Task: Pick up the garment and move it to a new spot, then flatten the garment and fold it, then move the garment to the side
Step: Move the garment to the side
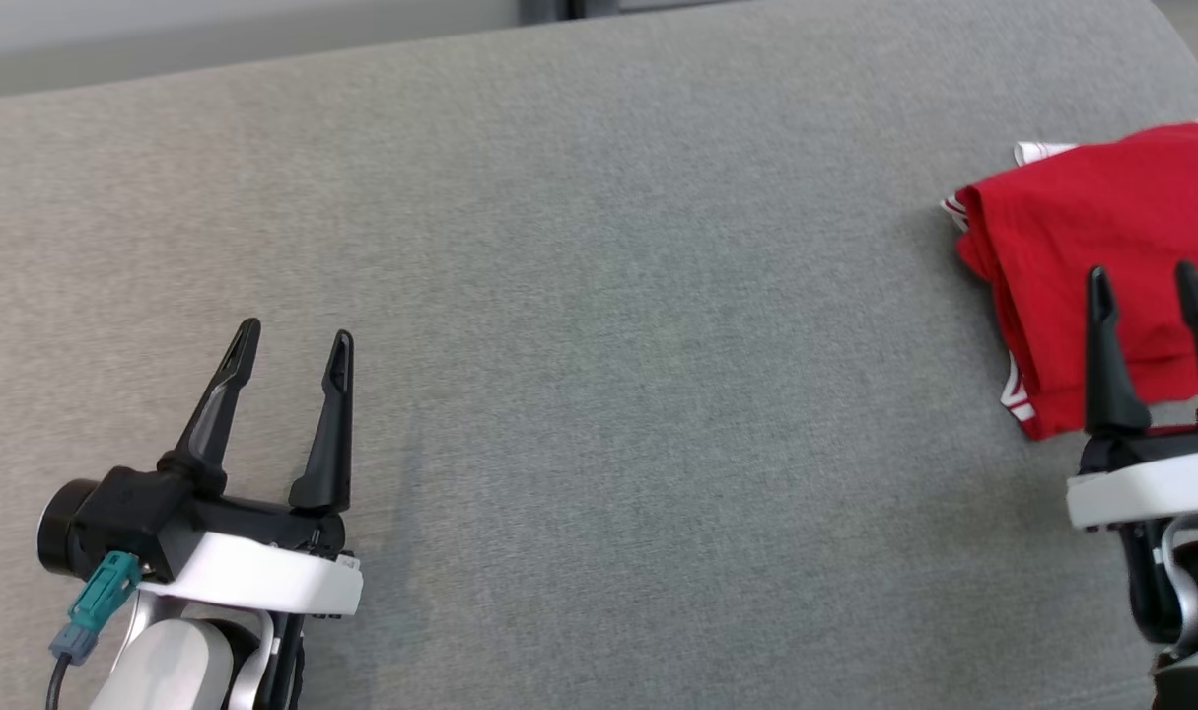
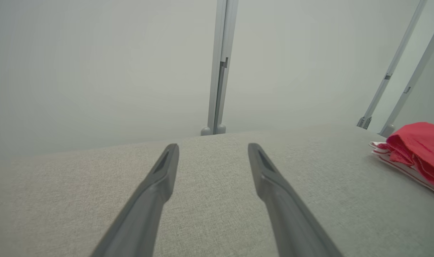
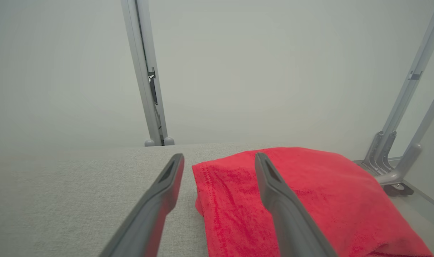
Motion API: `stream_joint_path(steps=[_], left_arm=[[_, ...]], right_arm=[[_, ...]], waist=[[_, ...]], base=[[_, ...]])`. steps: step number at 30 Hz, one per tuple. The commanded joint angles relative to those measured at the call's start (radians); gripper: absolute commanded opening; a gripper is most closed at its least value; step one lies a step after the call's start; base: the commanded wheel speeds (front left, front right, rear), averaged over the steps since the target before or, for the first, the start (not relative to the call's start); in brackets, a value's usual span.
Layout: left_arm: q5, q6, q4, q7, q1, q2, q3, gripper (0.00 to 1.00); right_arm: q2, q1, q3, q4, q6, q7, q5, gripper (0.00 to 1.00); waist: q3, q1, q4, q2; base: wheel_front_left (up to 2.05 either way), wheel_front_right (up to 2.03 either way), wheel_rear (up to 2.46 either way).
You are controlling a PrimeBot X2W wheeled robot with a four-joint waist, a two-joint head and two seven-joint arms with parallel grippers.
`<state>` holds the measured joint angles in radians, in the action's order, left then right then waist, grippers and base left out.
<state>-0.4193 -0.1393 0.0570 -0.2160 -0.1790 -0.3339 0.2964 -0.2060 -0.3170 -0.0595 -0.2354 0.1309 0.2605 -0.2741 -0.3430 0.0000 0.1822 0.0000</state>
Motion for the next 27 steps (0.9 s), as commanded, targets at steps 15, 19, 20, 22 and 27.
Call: stream_joint_path(steps=[15,19,20,22,27], left_arm=[[-0.046,0.002,-0.060,-0.041,0.111,0.029,-0.036,1.00],[-0.046,0.007,-0.069,-0.042,0.138,0.028,-0.032,1.00],[-0.044,0.009,-0.071,-0.042,0.145,0.026,-0.030,1.00],[-0.045,0.006,-0.078,-0.042,0.158,0.024,-0.032,1.00],[-0.050,0.001,-0.083,-0.042,0.184,0.022,-0.030,1.00]], right_arm=[[0.098,0.167,0.076,0.108,0.000,-0.050,0.058,1.00],[0.110,0.205,0.079,0.117,0.000,-0.057,0.075,1.00],[0.112,0.215,0.078,0.117,0.000,-0.063,0.078,1.00],[0.116,0.234,0.073,0.123,0.000,-0.069,0.084,1.00],[0.124,0.274,0.054,0.149,0.000,-0.084,0.096,1.00]], waist=[[0.195,0.0000,-0.160,0.0000],[0.233,0.0000,-0.176,0.0000],[0.243,0.0000,-0.178,0.0000],[0.260,0.0000,-0.181,0.0000],[0.291,0.0000,-0.185,0.0000]], base=[[0.00,0.00,0.00],[0.00,0.00,0.00],[0.00,0.00,0.00],[0.00,0.00,0.00],[0.00,0.00,0.00]])
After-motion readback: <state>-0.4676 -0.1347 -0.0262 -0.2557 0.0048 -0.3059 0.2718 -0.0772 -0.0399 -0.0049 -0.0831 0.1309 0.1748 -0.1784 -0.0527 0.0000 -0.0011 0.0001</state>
